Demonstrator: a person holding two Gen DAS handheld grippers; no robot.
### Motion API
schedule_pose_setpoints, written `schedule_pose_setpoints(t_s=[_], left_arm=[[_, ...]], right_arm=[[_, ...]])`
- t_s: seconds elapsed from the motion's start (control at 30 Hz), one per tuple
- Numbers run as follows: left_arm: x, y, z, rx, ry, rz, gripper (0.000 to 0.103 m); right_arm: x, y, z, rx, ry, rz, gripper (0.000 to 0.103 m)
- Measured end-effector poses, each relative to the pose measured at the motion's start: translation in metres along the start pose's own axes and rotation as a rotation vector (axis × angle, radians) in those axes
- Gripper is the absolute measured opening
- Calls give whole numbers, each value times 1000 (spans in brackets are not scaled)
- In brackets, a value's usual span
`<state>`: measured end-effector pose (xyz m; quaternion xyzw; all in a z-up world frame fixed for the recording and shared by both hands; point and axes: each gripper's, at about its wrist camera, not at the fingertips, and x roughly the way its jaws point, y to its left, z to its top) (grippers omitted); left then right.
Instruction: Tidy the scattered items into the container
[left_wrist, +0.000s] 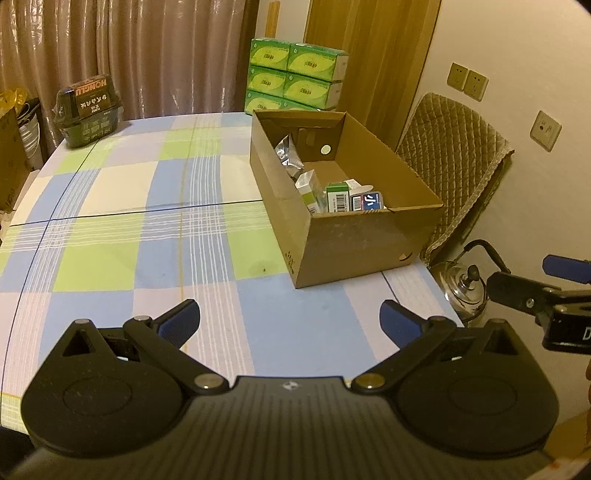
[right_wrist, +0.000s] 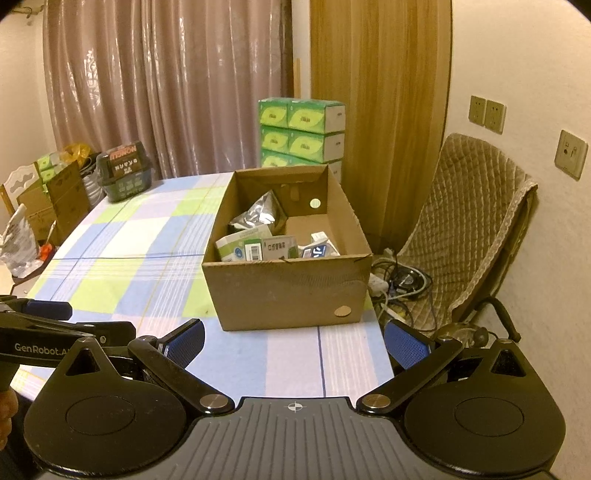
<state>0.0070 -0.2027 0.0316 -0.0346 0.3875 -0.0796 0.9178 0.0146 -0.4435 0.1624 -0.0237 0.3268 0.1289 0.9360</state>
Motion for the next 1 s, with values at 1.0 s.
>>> schedule_pose_setpoints(t_s=[1.0], left_arm=[[13, 0, -7, 33, 25, 13, 102]], right_arm=[[12, 0, -3, -1, 29, -2, 101]])
